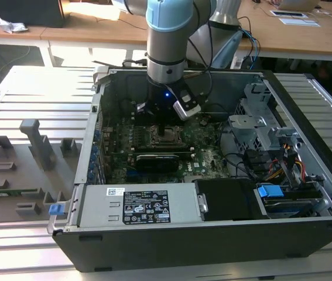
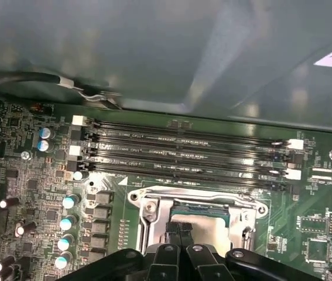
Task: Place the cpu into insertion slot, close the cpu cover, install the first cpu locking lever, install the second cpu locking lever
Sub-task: 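Install the first cpu locking lever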
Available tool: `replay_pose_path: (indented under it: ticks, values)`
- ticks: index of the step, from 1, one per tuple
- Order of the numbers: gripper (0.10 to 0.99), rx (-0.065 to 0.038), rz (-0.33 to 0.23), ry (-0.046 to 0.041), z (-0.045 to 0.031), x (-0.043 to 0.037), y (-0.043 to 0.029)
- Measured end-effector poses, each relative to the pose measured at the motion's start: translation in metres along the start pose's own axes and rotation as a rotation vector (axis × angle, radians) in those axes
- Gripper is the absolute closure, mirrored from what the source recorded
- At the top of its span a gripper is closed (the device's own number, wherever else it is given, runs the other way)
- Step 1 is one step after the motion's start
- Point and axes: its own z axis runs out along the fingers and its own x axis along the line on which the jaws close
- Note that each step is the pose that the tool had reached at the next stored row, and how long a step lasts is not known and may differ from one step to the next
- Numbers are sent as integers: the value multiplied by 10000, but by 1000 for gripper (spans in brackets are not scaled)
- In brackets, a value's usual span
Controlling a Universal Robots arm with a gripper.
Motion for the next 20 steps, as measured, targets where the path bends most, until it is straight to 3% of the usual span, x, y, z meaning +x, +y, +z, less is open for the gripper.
replay_pose_path:
  ticks: [2, 4, 7, 9, 13, 14, 16, 18, 20]
  values:
    - [980, 22, -3, 2, -151, -4, 10]
    - [980, 44, -2, 5, -180, 0, 12]
    - [980, 47, -14, 5, -181, 67, 26]
    - [980, -9, -12, -1, -180, 96, 42]
    - [980, -397, -6, -44, -157, 108, 80]
    - [980, -427, -6, -47, -148, 107, 93]
    - [980, -436, -8, -46, -137, 101, 145]
    - [980, -361, -7, -38, -129, 91, 242]
    - [980, -330, -8, -35, -123, 88, 274]
